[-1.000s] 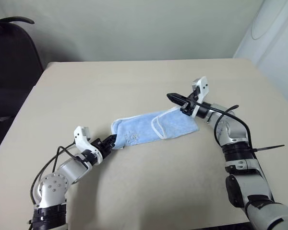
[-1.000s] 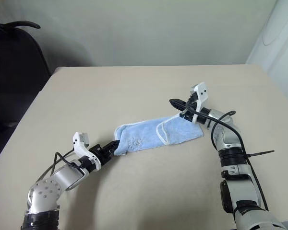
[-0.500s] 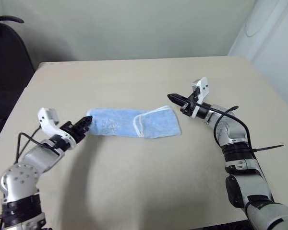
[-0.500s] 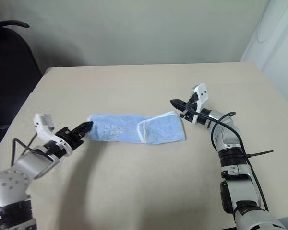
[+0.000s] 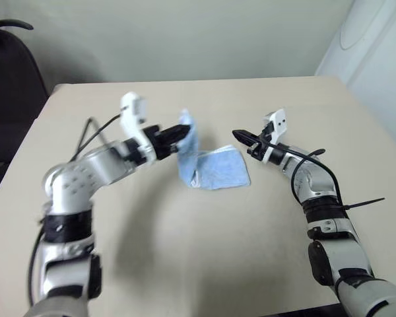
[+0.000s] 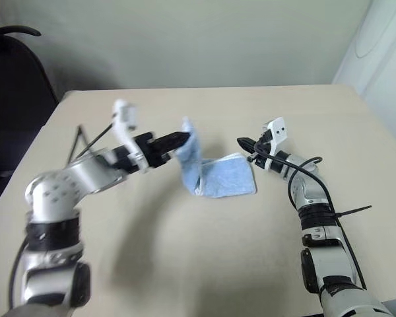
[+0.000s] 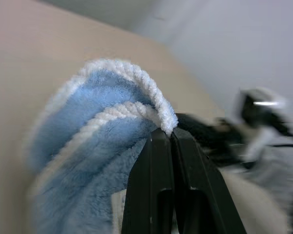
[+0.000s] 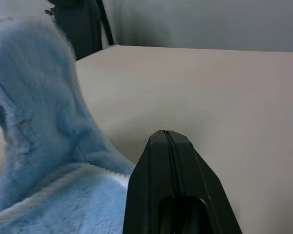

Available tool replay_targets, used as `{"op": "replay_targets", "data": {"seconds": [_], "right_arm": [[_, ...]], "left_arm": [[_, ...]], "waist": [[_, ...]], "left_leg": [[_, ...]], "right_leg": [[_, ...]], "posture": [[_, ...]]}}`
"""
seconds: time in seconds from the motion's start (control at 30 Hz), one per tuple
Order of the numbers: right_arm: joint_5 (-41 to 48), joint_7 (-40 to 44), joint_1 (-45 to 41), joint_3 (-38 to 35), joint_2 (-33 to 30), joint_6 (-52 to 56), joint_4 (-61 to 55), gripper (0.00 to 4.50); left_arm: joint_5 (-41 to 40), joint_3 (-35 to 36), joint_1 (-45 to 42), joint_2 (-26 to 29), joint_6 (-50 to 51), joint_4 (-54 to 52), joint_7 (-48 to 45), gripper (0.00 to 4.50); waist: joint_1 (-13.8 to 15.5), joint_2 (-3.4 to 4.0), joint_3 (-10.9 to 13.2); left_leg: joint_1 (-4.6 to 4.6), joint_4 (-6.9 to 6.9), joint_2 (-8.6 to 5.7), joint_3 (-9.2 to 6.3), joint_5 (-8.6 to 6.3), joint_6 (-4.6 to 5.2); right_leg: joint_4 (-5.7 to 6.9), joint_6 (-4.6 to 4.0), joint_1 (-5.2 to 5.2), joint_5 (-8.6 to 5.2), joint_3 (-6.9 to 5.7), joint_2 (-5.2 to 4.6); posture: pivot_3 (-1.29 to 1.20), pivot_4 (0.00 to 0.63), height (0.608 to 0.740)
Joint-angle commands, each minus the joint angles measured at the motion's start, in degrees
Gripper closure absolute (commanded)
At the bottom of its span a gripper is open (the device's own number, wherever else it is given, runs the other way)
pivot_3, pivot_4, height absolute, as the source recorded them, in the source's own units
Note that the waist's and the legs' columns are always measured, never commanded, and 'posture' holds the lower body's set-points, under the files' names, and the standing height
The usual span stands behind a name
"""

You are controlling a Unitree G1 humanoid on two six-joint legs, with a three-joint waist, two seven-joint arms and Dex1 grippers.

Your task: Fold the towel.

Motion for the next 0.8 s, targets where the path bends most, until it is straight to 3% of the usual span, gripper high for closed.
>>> {"op": "replay_targets", "data": {"seconds": [0.03,0.2,0.4,0.53,0.8], "right_arm": [[-0.3,-5.4,-2.4,-3.8,0.0,-3.8,1.4,4.5],[0.2,-11.7,-3.2,-7.6,-0.3,-6.1,3.7,4.5],[0.6,-14.4,-0.9,-9.4,-0.5,-5.2,1.1,4.5],[0.9,-14.7,0.2,-8.9,-0.1,-4.5,-0.8,4.5],[0.5,-12.0,-0.1,-7.1,-0.5,-3.2,-0.7,4.5]], "left_arm": [[5.4,-7.4,-4.3,-3.1,2.4,2.6,-4.1,4.46],[16.6,-19.3,-6.4,-5.3,2.7,7.5,-12.2,4.46],[24.3,-23.3,-4.9,-6.8,2.1,10.3,-18.2,4.46],[24.6,-18.8,-4.2,-9.7,2.4,11.5,-19.2,3.46],[19.6,-6.8,-1.9,-12.0,3.3,3.7,-19.6,0.68]], "waist": [[-0.3,0.0,0.0],[-0.6,0.0,0.0],[-0.7,0.0,0.0],[-0.6,0.0,0.0],[-0.6,0.0,0.0]], "left_leg": [[-0.05,0.0,0.0,0.01,0.0,0.0],[-0.38,0.17,0.01,0.05,0.01,-0.02],[-0.51,0.03,0.09,0.06,0.06,-0.1],[-0.6,0.17,0.09,0.06,0.06,-0.09],[-0.69,0.38,0.08,0.07,0.03,-0.05]], "right_leg": [[0.0,0.0,-0.08,0.0,0.01,0.0],[0.12,0.02,-0.65,-0.01,0.05,0.01],[0.2,0.02,-0.94,-0.01,0.05,0.07],[0.21,0.02,-0.95,-0.01,0.05,0.06],[0.61,0.03,-0.93,-0.01,0.03,0.06]], "posture": [[0.0,0.15,0.74],[0.0,0.15,0.74],[0.0,0.15,0.74],[0.0,0.15,0.74],[0.0,0.15,0.74]]}}
